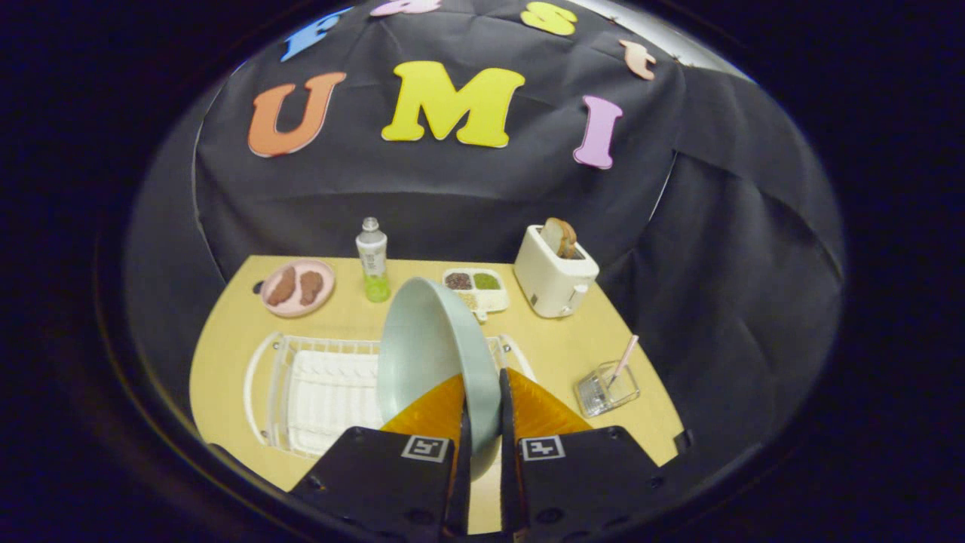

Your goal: Take the plate from the dish rack, then take the spoon from the basket and place it into the plate.

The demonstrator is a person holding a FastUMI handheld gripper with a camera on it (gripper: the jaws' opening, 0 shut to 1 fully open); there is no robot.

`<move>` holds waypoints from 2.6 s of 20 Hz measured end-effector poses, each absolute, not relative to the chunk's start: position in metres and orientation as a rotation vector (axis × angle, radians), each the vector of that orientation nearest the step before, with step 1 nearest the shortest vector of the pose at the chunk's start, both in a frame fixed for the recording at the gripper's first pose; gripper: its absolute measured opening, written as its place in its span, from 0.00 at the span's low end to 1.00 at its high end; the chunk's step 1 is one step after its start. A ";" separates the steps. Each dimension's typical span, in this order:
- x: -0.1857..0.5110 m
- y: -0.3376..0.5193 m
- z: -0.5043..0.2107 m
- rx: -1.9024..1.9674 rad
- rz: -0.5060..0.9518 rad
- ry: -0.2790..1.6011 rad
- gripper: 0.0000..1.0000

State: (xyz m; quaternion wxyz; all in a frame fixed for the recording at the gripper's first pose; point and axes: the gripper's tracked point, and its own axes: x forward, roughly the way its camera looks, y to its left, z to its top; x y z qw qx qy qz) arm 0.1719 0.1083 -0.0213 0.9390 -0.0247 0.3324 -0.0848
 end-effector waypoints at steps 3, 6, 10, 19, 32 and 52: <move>0.133 0.099 -0.030 0.030 -0.037 0.680 0.21; 0.094 0.089 -0.053 0.105 0.092 0.685 0.21; 0.051 0.062 -0.115 0.163 0.132 0.688 0.21; 0.018 0.040 -0.219 0.238 0.161 0.778 0.21; 0.037 0.025 -0.278 0.225 0.168 0.875 0.31; 0.098 -0.072 -0.219 0.152 0.108 0.434 1.00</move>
